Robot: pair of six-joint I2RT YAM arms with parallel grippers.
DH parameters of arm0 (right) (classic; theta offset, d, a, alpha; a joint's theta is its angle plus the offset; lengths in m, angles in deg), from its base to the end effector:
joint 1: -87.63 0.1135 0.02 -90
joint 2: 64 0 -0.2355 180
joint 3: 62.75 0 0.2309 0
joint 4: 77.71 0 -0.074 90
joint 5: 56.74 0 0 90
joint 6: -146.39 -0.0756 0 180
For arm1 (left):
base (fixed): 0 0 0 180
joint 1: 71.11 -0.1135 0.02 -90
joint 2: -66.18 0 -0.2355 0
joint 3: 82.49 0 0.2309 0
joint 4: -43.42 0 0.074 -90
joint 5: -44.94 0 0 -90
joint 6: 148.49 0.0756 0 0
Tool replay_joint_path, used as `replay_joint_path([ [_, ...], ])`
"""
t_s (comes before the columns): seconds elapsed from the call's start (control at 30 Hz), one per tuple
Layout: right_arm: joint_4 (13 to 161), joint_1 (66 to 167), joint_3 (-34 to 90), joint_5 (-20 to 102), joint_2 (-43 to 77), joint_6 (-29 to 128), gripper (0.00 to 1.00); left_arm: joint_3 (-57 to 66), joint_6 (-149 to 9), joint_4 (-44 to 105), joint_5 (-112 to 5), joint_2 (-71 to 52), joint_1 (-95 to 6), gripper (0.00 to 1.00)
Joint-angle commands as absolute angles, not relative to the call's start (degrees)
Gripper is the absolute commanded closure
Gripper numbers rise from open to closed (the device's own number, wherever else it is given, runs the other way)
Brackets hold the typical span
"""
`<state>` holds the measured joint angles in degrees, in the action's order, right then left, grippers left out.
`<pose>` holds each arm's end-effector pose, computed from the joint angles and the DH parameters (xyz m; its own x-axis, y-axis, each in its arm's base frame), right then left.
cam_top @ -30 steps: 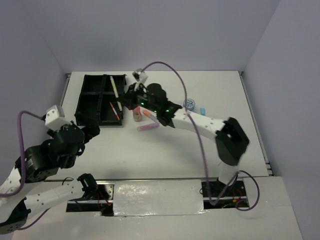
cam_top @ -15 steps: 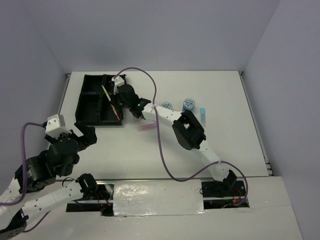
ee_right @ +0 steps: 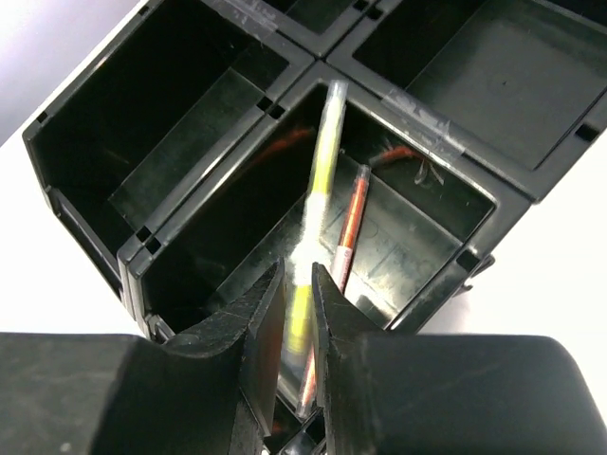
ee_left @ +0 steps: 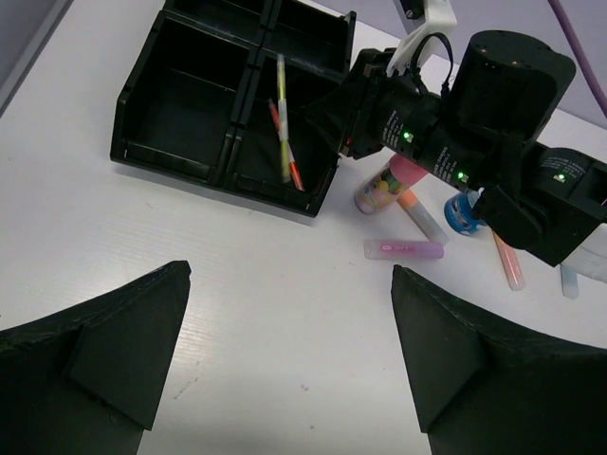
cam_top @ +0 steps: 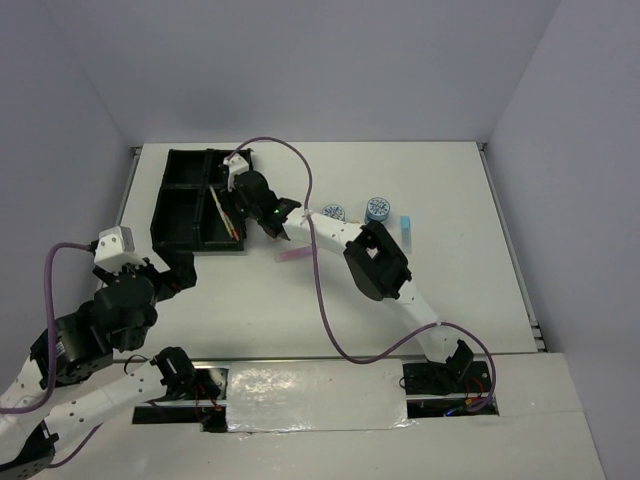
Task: Sort the stationery into containers
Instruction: Place the pen in the storage box.
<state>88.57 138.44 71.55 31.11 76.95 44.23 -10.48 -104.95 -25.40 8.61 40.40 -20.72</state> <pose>0.3639 0.4419 0.1831 -0.3735 -0.1250 -0.9192 -0.6891 0.7008 0.1847 0.0962 -0.0208 0.3370 -0.1558 -0.4853 -0.8603 -0.1898 0.8695 -0.4561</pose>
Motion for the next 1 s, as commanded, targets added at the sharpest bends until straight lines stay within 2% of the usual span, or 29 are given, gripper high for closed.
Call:
replay_joint_path([
  [0.0,89.9,139.2,70.6,31.5,76.2,42.6,0.76,-10.7,-103.3,-23.1,8.5,40.6,-21.0,0.01],
  [0.13,89.8,139.5,70.0,31.6,75.5,42.3,0.74,-10.7,-103.1,-23.1,8.1,40.5,-20.9,0.01],
  [0.3,89.5,139.7,68.4,33.0,70.6,42.5,0.63,-10.9,-103.3,-23.0,8.3,40.4,-21.0,0.01],
  [0.33,89.6,139.9,66.8,34.6,68.6,42.9,0.57,-11.0,-103.3,-22.8,8.1,39.9,-21.0,0.01],
  [0.5,92.9,140.6,55.9,35.6,46.8,45.2,0.39,-10.6,-103.7,-22.6,6.8,36.0,-21.9,0.01],
  [0.53,93.7,140.5,51.1,34.9,43.2,45.7,0.32,-10.6,-103.6,-22.3,6.3,35.5,-22.6,0.01],
  [0.57,93.9,140.4,48.7,33.4,36.1,46.6,0.29,-10.7,-102.7,-20.8,4.8,35.1,-22.9,0.01],
  [0.7,92.3,138.9,36.0,30.8,20.3,48.2,0.24,-11.7,-101.6,-17.2,0.8,31.9,-24.5,0.01],
  [0.77,90.5,138.1,31.8,29.6,14.3,49.2,0.19,-12.8,-101.2,-14.1,-1.8,30.7,-24.6,0.01],
  [0.8,87.9,137.8,27.9,28.3,8.5,49.4,0.13,-13.9,-101.2,-12.8,-2.9,29.1,-24.6,0.01],
  [0.87,83.9,137.1,22.5,23.5,3.1,49.0,0.11,-15.1,-100.9,-7.9,-7.1,25.8,-24.6,0.01],
  [0.9,80.8,136.9,20.4,21.7,-2.2,48.5,0.01,-15.9,-101.0,-6.5,-8.6,24.3,-24.5,0.01],
  [0.97,75.5,136.1,14.7,17.0,-10.0,46.6,0.0,-15.7,-101.0,-4.0,-11.9,18.8,-24.4,0.01],
])
